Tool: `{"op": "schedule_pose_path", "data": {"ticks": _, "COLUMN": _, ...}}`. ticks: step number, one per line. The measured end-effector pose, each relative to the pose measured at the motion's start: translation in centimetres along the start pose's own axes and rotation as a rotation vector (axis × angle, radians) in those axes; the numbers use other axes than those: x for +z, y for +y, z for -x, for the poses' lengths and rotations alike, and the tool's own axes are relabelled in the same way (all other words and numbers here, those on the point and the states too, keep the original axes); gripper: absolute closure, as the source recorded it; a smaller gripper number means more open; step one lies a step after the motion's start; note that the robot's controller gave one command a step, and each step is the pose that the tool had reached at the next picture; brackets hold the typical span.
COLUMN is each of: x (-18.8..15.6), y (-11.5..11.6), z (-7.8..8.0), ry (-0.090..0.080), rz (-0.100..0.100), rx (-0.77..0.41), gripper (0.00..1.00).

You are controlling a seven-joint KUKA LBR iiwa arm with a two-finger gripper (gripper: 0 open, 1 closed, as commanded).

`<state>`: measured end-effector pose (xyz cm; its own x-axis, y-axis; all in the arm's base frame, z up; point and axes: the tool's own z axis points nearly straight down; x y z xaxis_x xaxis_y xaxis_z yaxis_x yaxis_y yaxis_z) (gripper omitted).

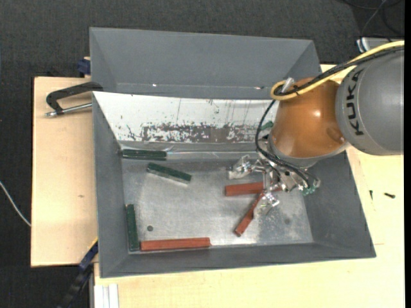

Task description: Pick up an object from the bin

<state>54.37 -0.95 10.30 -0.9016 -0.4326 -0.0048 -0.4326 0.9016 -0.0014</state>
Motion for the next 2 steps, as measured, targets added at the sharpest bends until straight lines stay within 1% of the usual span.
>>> {"op": "schedule_pose_path", "data": {"ticks": 1, "x": 2.65, "y": -0.26, "z": -1.32, "ry": -0.002, "rz": -0.001, "rx": -0.012, "gripper": 1.0}}
{"op": "schedule_pose_path", "data": {"ticks": 2, "x": 2.65, "y": -0.26, "z": -1.32, "ry": -0.002, "rz": -0.001, "rx": -0.012, "gripper": 1.0}}
